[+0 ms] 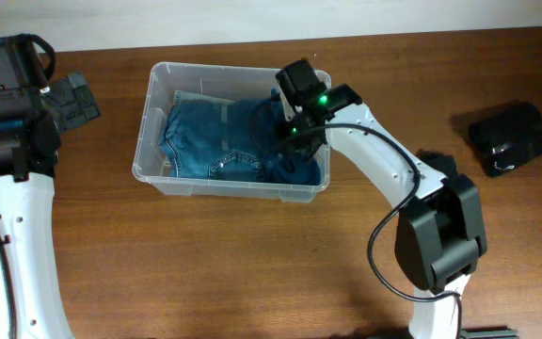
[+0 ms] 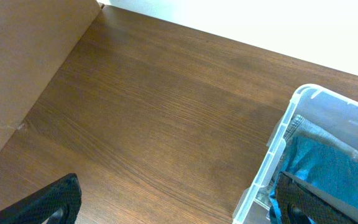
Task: Pack container
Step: 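Lower the teal shirt beside the jeans and press it down, right gripper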
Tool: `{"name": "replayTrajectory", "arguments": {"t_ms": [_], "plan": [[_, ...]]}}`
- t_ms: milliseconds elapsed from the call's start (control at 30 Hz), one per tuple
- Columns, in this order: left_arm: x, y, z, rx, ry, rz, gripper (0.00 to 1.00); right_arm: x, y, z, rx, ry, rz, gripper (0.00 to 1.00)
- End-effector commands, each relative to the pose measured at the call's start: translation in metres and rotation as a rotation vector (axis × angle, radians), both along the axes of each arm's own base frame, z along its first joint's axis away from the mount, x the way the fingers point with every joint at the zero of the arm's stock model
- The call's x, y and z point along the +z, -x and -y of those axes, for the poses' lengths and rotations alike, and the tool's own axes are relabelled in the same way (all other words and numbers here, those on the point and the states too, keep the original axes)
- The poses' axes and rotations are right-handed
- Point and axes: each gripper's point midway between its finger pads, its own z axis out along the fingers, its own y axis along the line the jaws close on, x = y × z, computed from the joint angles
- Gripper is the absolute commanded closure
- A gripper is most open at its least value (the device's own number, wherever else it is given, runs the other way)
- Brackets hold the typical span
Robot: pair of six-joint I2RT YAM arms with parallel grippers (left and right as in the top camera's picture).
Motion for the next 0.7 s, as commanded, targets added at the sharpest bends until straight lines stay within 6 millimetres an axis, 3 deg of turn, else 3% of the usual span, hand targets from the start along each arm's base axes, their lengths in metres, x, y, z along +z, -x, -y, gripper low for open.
{"name": "replayTrajectory", "arguments": {"t_ms": [0,300,500,667], "plan": [[0.001,-0.002,0.0,0.006,0.013,0.006,0.01,0.008,0.002,-0.017,0.044,-0.024,0.013,0.73],[0.0,-0.002,0.0,0.006,0.014,0.003,0.01,-0.031,0.009,-0.039,0.089,0.002,-0.039,0.73],[-0.001,0.0,0.0,0.006,0.015,-0.004,0.01,-0.085,0.016,-0.036,0.081,0.052,-0.141,0.73],[-0.001,0.0,0.0,0.006,0.015,-0.004,0.01,-0.108,0.02,-0.032,0.078,0.077,-0.188,0.73]]}}
